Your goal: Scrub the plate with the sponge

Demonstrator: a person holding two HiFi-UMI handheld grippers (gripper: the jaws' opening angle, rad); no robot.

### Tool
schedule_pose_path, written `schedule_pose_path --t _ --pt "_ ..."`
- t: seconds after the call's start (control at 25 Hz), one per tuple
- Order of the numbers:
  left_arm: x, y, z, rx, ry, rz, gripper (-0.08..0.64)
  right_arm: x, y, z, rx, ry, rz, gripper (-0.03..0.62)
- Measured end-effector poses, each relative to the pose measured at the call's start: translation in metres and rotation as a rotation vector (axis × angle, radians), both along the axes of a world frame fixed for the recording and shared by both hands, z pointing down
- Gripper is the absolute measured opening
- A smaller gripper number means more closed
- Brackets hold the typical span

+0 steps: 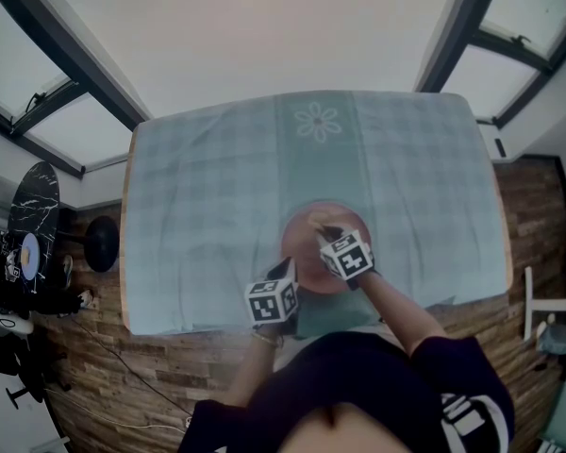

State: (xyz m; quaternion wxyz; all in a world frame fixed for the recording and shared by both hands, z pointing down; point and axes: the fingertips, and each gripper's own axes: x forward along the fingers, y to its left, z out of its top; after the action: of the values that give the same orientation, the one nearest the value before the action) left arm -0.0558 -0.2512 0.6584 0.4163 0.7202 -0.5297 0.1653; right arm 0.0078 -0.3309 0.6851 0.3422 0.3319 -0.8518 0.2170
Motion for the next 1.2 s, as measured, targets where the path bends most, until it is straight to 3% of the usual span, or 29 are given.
schedule_pose_path --t 1.2 --pt "-0.003 0.035 -0.009 0.022 -0.008 0.011 0.009 -0.035 0.088 0.008 -0.073 0.045 -0.226 0.038"
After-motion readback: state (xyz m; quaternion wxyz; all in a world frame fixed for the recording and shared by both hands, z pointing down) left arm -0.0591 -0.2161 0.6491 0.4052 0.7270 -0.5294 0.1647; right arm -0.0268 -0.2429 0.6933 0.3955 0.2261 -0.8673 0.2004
